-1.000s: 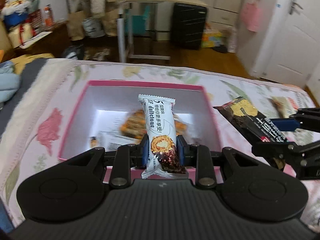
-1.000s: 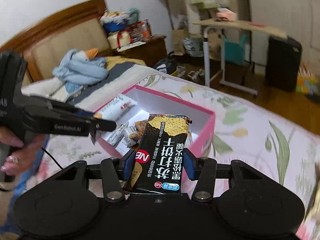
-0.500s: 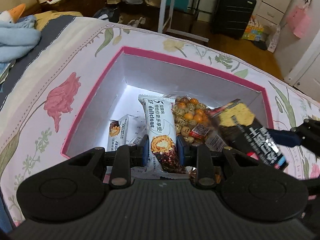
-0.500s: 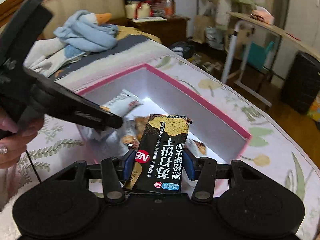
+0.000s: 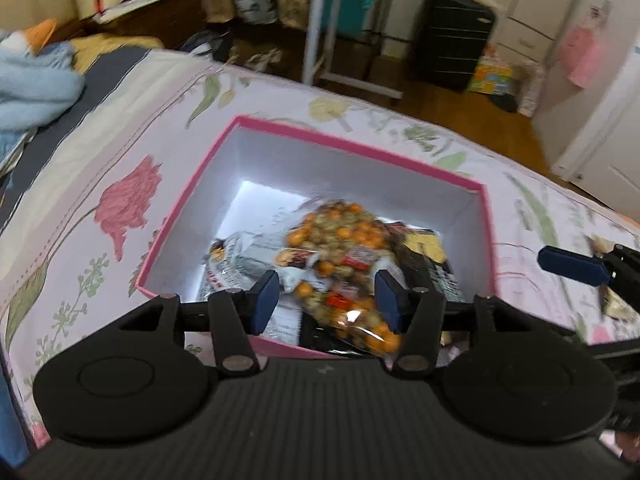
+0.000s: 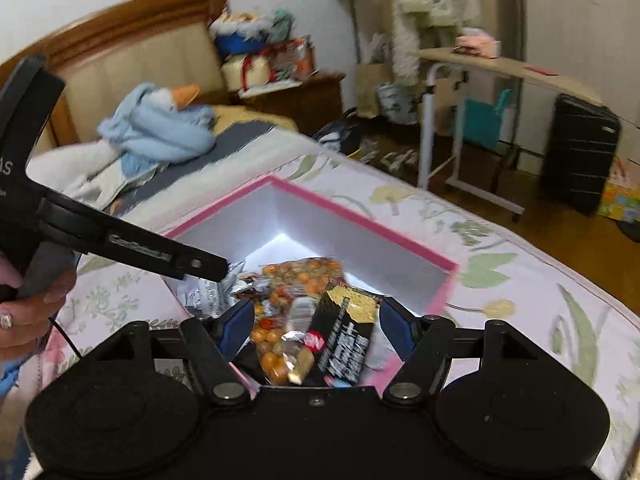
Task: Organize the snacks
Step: 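Move both grippers to the beige noodle bag with the red label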
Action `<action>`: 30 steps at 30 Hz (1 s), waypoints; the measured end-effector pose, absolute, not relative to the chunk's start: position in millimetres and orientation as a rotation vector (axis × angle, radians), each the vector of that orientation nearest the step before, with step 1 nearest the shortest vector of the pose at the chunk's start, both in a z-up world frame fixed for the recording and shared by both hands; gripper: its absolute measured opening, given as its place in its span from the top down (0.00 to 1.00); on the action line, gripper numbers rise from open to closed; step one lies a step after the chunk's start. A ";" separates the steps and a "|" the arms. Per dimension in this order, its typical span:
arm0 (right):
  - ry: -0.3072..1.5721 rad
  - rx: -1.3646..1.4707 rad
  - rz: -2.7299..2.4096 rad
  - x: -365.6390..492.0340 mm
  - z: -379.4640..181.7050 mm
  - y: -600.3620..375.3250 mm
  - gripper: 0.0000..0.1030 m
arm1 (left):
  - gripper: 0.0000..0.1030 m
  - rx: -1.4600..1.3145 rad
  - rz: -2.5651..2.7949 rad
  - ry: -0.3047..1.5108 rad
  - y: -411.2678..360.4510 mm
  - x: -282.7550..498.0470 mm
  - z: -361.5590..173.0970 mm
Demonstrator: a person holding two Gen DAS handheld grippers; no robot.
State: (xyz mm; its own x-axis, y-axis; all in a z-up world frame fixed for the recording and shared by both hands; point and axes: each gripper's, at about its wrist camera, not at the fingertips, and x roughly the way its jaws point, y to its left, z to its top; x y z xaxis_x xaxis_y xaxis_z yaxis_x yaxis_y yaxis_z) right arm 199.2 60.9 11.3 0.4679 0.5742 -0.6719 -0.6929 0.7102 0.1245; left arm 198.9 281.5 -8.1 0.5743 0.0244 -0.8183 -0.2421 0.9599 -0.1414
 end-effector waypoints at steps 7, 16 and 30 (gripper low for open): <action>0.765 -0.148 0.690 166.2 37.3 -11.0 0.28 | 0.44 -0.159 0.015 0.916 244.8 185.0 28.4; 0.866 -0.159 0.558 140.1 53.0 -88.5 0.29 | 0.42 -0.111 -0.193 0.901 178.3 185.8 51.8; 0.887 -0.116 0.346 162.4 32.0 -179.2 0.28 | 0.42 -0.146 -0.453 0.971 49.6 249.0 26.3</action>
State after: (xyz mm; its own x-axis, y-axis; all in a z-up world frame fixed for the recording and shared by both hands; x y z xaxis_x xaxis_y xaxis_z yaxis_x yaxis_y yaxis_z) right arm 162.4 -179.2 32.0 0.5803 0.2481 -0.7757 -0.3434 0.9382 0.0432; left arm 249.0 49.6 26.3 0.4797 -0.4335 -0.7629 0.3054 0.8976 -0.3180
